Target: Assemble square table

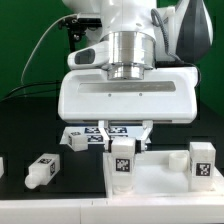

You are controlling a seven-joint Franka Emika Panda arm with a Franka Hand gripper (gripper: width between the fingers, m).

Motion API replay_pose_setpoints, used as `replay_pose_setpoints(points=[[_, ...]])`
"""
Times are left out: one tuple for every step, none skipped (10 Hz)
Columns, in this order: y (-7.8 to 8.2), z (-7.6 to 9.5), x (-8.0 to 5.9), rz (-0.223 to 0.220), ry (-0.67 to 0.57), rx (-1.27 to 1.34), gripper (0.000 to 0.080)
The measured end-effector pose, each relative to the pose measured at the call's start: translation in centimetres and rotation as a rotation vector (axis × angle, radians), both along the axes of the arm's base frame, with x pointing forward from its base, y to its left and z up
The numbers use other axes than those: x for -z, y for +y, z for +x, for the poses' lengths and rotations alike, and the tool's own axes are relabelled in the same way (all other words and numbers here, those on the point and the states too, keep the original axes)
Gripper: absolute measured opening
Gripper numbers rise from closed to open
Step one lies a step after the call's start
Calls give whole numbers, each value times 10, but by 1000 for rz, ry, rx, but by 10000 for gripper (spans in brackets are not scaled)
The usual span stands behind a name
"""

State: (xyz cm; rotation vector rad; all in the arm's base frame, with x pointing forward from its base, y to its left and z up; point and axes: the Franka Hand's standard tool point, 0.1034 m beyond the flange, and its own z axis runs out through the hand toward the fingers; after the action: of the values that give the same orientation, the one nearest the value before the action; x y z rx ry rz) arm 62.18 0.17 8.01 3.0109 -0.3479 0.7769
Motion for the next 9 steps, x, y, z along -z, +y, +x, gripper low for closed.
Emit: replay_pose_setpoints(points=[[1, 0, 1, 7, 15, -1, 398], [0, 0, 1, 9, 19, -1, 534], [2, 3, -1, 41, 77, -5, 534], [4, 8, -5, 88, 173, -15, 626], [2, 15, -10, 118, 264, -29, 642], [-5, 21, -13, 143, 338, -33, 642], [-11, 27, -16, 167, 399, -37, 649], [-15, 29, -16, 184, 473, -49, 648], [-20, 31, -15, 202, 516, -44, 648]])
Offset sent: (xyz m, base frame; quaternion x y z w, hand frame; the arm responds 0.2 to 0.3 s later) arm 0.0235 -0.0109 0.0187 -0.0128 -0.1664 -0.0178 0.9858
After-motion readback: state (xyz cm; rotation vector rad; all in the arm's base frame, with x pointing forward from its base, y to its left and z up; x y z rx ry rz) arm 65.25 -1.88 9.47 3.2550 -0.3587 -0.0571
